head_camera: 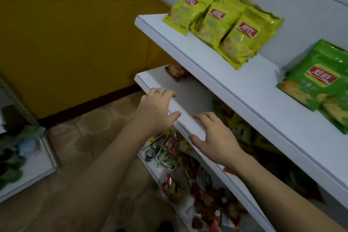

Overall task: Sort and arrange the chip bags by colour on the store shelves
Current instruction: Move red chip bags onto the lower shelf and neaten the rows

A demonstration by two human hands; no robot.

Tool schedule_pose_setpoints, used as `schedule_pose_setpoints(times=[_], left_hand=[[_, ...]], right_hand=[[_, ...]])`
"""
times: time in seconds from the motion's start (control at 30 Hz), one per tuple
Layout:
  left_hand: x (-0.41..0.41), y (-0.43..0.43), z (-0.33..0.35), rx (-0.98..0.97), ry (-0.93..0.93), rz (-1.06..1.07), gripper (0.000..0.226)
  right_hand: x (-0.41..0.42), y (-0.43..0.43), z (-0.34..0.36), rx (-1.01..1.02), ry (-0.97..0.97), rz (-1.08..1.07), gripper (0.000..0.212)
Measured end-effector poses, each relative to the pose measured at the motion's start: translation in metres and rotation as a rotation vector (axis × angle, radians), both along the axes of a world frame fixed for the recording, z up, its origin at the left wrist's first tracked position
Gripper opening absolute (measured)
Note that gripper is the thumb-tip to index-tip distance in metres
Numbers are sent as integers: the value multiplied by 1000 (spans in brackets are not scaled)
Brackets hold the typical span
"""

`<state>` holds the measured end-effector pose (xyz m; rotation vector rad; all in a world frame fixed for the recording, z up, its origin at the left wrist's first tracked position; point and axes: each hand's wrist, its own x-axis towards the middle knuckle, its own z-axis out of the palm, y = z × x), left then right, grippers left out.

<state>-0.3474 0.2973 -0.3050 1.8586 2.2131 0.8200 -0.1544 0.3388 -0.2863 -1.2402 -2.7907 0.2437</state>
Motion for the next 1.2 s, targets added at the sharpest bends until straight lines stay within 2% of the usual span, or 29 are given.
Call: schedule_pose_setpoints(times=[0.23, 0.4, 0.63, 0.8, 1.0, 1.2], left_hand=[[0, 14, -48, -163, -85, -120, 56], [22, 14, -90, -194, -193, -189, 57], [84, 21, -120, -254, -299, -317, 55], [117, 32, -122, -285, -305, -368, 55], [139, 41, -126, -268, -299, -365, 55], [166, 45, -133, -336, -257, -402, 52]], right_hand=[[15, 14, -51, -79, -86, -332, 63], [47, 28, -86, -200, -213, -491, 62], [111, 35, -114, -77, -347, -743, 60], [140, 44, -125, -78, -399, -764, 60], [160, 58, -148, 236, -403, -618, 51], [170, 68, -147, 272, -323, -495, 45]])
